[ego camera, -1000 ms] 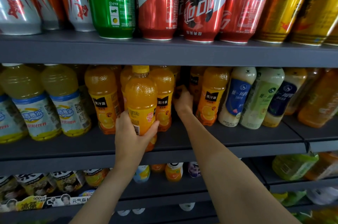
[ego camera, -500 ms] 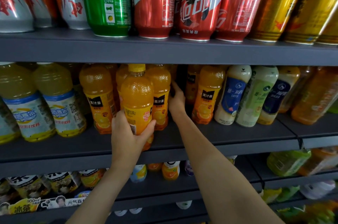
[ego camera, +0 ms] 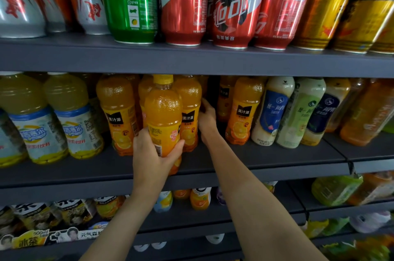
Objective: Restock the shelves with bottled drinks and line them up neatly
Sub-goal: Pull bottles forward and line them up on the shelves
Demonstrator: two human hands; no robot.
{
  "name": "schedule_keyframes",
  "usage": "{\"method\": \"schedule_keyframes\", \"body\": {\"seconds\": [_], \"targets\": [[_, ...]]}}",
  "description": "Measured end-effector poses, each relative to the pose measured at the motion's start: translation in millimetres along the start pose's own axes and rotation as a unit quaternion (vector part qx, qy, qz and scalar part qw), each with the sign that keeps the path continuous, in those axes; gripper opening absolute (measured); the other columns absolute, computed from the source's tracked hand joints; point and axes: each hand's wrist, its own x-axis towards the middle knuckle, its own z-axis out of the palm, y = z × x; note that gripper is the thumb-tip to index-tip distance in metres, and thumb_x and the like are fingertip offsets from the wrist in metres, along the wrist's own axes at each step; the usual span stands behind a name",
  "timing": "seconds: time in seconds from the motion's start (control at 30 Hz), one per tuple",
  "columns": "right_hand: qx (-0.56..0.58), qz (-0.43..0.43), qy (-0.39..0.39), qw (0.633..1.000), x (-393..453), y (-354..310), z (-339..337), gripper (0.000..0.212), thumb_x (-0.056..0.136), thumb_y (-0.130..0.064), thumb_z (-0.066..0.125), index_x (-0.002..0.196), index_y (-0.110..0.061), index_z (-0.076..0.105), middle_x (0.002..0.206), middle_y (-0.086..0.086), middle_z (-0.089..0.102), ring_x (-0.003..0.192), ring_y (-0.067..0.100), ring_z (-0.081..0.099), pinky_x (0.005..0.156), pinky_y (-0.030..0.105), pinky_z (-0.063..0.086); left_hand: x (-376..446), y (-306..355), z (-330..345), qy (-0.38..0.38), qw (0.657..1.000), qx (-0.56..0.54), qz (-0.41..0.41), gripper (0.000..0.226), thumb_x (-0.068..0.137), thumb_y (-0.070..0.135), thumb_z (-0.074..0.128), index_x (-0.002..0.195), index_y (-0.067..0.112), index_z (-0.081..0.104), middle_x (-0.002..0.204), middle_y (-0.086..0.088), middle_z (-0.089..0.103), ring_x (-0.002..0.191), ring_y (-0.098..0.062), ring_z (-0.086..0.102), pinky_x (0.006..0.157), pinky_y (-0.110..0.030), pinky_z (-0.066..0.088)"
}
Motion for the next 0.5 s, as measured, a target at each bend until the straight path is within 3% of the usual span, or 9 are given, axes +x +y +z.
{"method": "schedule_keyframes", "body": {"seconds": [0.17,0.27,0.37,0.5], "targets": [[-0.053,-0.058,0.079,0.994,-27.7,7.1,-16.1,0.047,0.095,0.000,0.039,0.140,-0.014,0.039,0.141,0.005,0.046,0.132,0.019,0.040,0.109,0.033,0.036,0.5,-1.3,1.0,-0.003,1.000,-0.008,-0.004,0.067,0.068,0.044,0.074,0.116,0.006,0.046,0.108,-0.010,0.050,0.103,-0.021,0.046,0.082,-0.030,0.040],[-0.103,-0.097,0.138,0.980,-41.4,16.6,-19.7,0.047,0.095,-0.008,0.046,0.141,-0.010,0.034,0.143,0.009,0.042,0.134,0.022,0.037,0.111,0.035,0.033,0.0,-1.2,0.5,-0.003,1.000,-0.012,0.000,0.069,0.068,0.046,0.075,0.116,0.005,0.046,0.107,-0.010,0.050,0.102,-0.022,0.046,0.082,-0.031,0.040],[-0.136,-0.121,0.150,0.972,-48.3,8.4,-17.7,0.049,0.094,-0.009,0.049,0.141,-0.007,0.033,0.143,0.011,0.040,0.134,0.023,0.036,0.110,0.032,0.032,-0.4,-0.6,-0.2,-0.005,1.000,-0.012,0.001,0.073,0.066,0.053,0.074,0.115,0.005,0.047,0.106,-0.010,0.051,0.102,-0.023,0.047,0.084,-0.036,0.044],[-0.167,-0.242,0.281,0.914,-71.9,-8.9,-29.1,0.038,0.088,-0.003,0.056,0.124,-0.004,0.046,0.125,0.010,0.047,0.113,0.013,0.046,0.095,0.020,0.040,-0.2,-0.1,-0.7,-0.005,1.000,-0.012,0.002,0.063,0.069,0.040,0.074,0.113,0.003,0.048,0.104,-0.012,0.051,0.101,-0.027,0.048,0.082,-0.038,0.046]]}}
